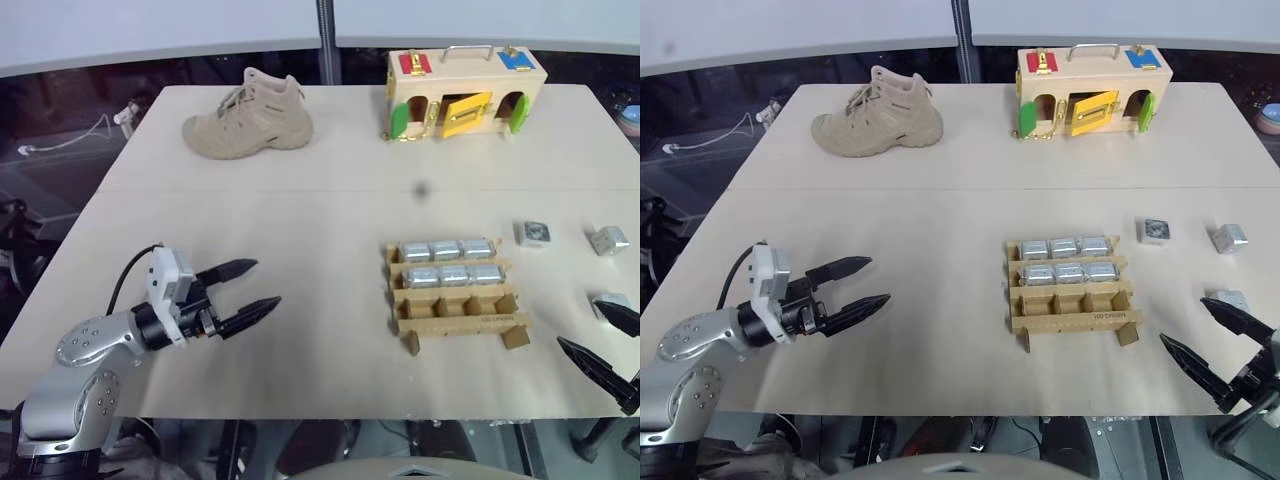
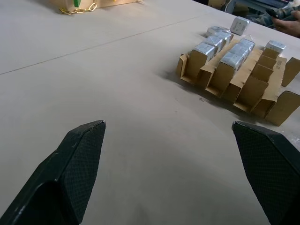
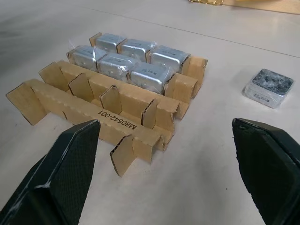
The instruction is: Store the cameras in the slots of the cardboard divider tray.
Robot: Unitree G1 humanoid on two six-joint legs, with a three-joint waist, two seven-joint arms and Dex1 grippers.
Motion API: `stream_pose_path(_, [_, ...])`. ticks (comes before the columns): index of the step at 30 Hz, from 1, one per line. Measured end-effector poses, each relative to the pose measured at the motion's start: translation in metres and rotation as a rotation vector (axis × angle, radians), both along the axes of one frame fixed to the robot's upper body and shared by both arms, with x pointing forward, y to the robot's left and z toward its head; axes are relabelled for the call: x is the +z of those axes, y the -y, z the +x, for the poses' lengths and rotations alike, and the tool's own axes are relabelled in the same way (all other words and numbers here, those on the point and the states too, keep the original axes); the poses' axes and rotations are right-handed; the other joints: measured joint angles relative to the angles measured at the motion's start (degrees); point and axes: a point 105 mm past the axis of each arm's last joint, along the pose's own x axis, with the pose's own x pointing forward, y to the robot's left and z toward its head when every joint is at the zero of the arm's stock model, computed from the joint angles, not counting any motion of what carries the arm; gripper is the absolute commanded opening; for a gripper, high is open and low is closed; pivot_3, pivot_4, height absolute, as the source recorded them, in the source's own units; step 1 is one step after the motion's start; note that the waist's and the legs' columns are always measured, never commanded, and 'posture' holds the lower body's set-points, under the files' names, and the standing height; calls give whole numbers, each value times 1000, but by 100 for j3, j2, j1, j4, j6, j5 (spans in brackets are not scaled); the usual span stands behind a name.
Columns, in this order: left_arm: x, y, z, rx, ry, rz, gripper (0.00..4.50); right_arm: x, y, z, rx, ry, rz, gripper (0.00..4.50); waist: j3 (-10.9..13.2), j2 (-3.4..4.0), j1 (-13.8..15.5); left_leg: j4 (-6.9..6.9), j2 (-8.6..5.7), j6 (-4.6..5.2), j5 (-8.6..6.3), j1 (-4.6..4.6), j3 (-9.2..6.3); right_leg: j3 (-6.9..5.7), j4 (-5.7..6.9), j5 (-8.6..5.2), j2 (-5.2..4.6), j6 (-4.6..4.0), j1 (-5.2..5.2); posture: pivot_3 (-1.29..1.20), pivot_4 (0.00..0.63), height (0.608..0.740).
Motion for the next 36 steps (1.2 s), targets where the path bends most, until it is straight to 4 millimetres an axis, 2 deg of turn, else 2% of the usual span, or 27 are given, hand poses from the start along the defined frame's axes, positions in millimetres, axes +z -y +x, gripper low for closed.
stream_pose_path(2, [0,0,1,-2,3,0,4500,0,1,2,-20,0,-2,4457,0,0,0,0,0,0,0,1,0,0,0,0,0,0,0,0,150,740])
stream_pose_path(7, [9,0,19,-11,46,-47,4500,4,14,26,-222,5,-22,4457,0,0,5,4,1,-2,1,2,0,-1,8,2,1,4,0,0,150,740])
stream_pose_path(11, [28,18,24,-176,83,-89,4500,3,40,47,-458,-82,-124,4457,2,-4,8,4,-2,-25,14,-8,2,0,3,5,2,1,-8,0,150,740])
stream_pose_path(18, [63,53,-1,-606,106,-6,4500,-19,72,47,-617,-333,-165,4457,2,-4,-4,-4,2,-20,9,-22,-3,-6,-20,5,1,2,-15,0,150,740])
stream_pose_path(23, [62,61,-6,-671,86,5,4500,-29,85,51,-691,-393,-161,4457,3,-5,-36,-4,5,-17,9,-21,3,0,-27,6,6,2,-15,0,150,740])
stream_pose_path(29, [66,64,-8,-686,93,17,4500,-36,82,62,-688,-425,-151,4457,4,-6,-14,0,6,-18,8,-23,2,-2,-27,6,7,2,-14,0,150,740])
stream_pose_path(32, [69,67,-8,-687,97,15,4500,-37,83,68,-693,-432,-139,3698,4,-7,-16,1,6,-17,9,-23,3,-1,-28,7,7,3,-14,0,150,740])
stream_pose_path(35, [71,69,-10,-685,97,8,4500,-41,82,68,-696,-454,-137,2256,4,-7,-14,0,6,-11,12,-24,-1,-5,-29,7,7,3,-14,0,150,740])
stream_pose_path(36, [72,70,-10,-685,98,4,4500,-40,82,69,-695,-454,-136,1919,3,-9,-17,0,6,-11,12,-24,-1,-4,-30,8,8,3,-14,0,150,740])
